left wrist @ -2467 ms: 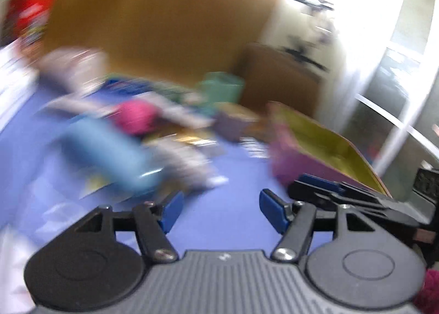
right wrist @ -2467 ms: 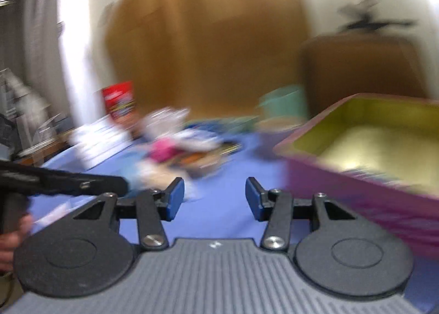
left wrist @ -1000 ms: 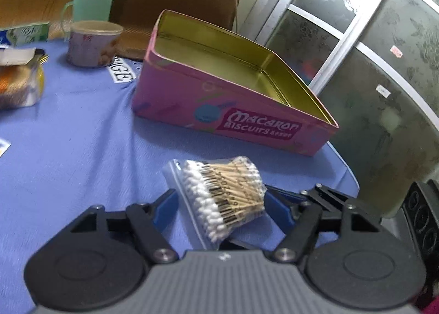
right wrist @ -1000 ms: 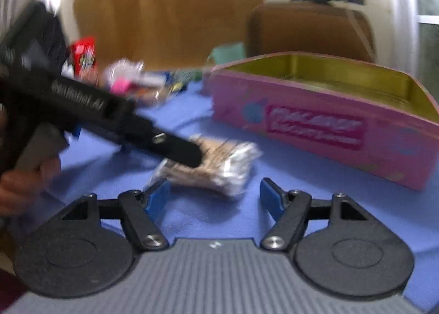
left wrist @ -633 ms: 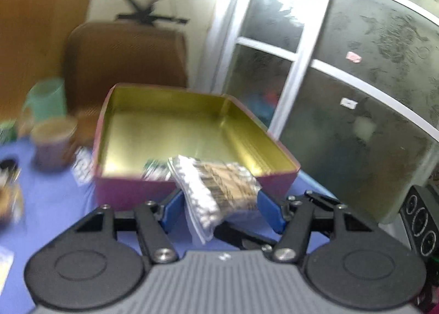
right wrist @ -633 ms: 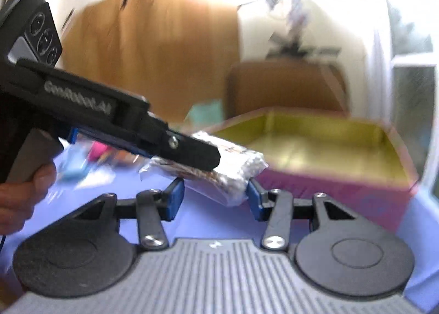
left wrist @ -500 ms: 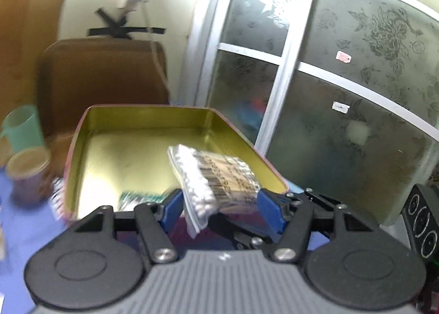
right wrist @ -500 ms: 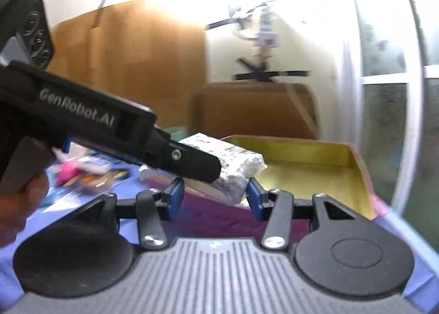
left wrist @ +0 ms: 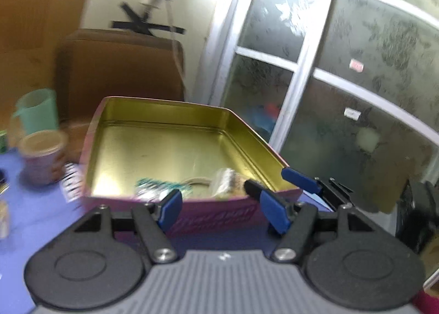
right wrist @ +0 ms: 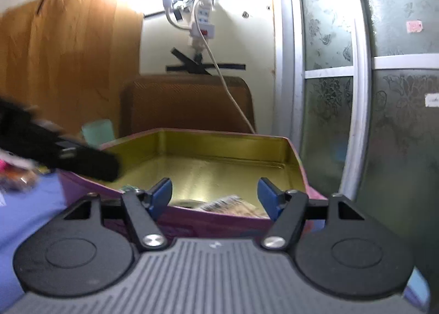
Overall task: Organize soft objects
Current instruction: 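Grasp the white wet-wipe pack with the left tool and place it in the tin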
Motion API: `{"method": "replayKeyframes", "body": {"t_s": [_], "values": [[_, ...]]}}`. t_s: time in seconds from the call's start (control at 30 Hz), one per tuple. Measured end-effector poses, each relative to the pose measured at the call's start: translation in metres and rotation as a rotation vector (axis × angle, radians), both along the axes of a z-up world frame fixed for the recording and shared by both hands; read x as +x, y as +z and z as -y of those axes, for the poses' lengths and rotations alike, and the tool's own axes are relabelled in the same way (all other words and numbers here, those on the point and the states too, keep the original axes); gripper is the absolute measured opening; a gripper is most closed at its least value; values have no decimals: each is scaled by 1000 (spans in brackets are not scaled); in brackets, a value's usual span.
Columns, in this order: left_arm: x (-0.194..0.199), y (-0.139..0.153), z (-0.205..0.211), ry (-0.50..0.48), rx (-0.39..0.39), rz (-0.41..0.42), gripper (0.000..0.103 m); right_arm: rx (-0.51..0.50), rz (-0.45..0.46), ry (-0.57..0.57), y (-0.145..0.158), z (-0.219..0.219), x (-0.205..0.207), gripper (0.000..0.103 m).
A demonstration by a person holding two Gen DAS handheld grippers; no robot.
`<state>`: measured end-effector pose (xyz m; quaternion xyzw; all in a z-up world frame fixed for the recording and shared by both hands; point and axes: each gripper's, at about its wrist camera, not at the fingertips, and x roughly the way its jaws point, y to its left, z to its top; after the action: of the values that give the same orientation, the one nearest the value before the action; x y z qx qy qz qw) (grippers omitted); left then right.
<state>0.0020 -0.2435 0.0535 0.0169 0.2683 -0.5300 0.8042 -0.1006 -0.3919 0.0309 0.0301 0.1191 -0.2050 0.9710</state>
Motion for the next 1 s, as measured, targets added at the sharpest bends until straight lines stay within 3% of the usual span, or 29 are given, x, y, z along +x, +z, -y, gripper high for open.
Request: {"method": "replayKeyframes", "body": {"t_s": [0.13, 0.23, 0.47, 0.53, 0.6, 0.67, 0.73, 0.8, 0.87, 1.0], "values": [[-2, -6, -75, 115, -27, 6, 66, 54, 45, 111, 10, -21, 1, 71], [1, -19, -137, 269, -18, -1, 67, 86, 45, 243, 16, -44, 8, 70], [36, -57, -242, 615, -7, -122, 66, 171, -61, 539, 21, -101, 79, 66], [44, -62, -262, 629, -114, -216, 66, 320, -117, 644, 19, -112, 111, 59], [44, -63, -273, 647, -175, -217, 67, 562, -175, 708, 14, -118, 147, 56], [44, -64, -278, 654, -197, -230, 67, 675, -185, 693, 12, -127, 175, 56], [45, -63, -278, 665, -204, -236, 67, 554, -151, 671, 19, -144, 188, 57], [44, -64, -280, 662, -217, -239, 67, 307, -151, 658, 26, -169, 196, 58], [42, -63, -280, 655, -227, -231, 67, 137, -187, 697, 26, -190, 203, 58], [40, -61, -269, 640, -217, -197, 67, -50, -261, 709, 17, -215, 216, 69]]}}
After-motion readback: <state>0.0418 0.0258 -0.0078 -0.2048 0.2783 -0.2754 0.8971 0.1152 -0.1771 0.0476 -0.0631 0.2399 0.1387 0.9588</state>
